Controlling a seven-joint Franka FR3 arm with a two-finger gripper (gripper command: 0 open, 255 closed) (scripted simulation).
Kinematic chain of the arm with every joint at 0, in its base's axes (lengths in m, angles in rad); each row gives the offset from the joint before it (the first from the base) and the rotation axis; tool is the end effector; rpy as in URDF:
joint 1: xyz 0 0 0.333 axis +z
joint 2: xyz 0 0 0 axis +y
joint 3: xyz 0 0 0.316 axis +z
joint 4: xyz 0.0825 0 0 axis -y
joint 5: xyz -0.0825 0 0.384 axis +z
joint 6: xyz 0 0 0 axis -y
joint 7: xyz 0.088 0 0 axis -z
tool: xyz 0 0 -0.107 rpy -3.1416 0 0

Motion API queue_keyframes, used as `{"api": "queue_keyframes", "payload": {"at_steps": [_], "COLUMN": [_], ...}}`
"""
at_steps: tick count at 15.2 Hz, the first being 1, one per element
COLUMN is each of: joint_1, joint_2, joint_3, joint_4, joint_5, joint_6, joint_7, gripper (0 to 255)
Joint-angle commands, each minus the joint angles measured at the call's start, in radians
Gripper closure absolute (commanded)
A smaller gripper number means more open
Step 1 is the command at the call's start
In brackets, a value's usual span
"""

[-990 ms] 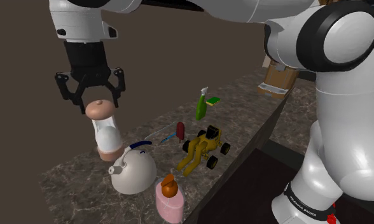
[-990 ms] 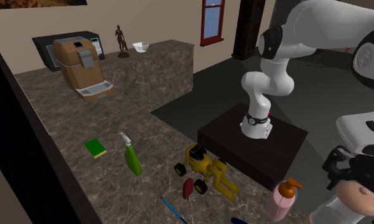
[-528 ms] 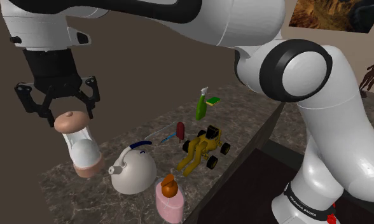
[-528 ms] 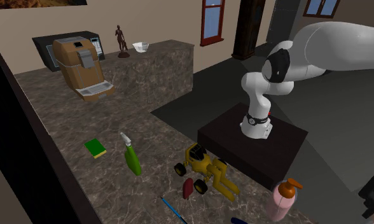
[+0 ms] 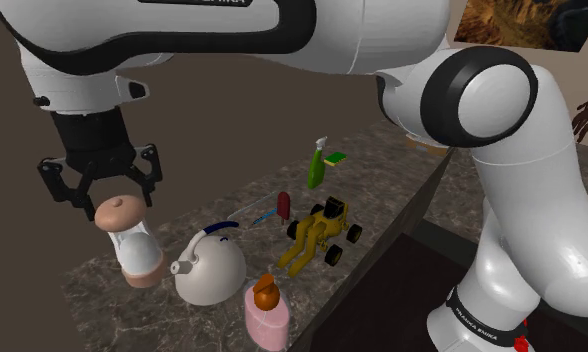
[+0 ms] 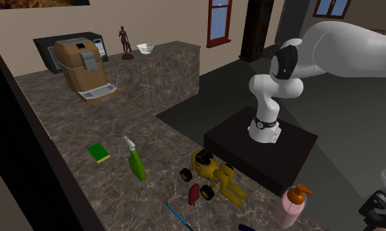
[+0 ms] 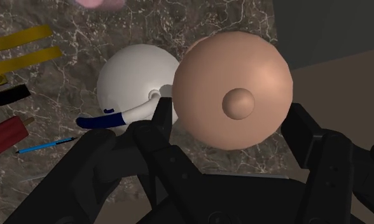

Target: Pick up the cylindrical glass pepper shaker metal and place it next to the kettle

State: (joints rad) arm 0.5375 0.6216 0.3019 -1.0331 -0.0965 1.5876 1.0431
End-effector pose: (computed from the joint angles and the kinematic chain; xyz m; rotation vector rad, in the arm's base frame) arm 0.5346 0.4807 0.4911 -3.1023 0.3897 0.1389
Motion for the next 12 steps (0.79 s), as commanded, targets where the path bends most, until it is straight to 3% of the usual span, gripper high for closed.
{"api": "queue_keyframes", "payload": {"at_steps": [1,12], "joint_1": [-0.003,-0.02], "joint_2": [-0.003,-0.012], "joint_3": [0.0,-0.002], "joint_4": [-0.033,-0.198], "joint_5": [0.001,0.001], "joint_6": [0.03,0.184], "joint_7": [0.0,-0.002], "gripper": [255,255]}}
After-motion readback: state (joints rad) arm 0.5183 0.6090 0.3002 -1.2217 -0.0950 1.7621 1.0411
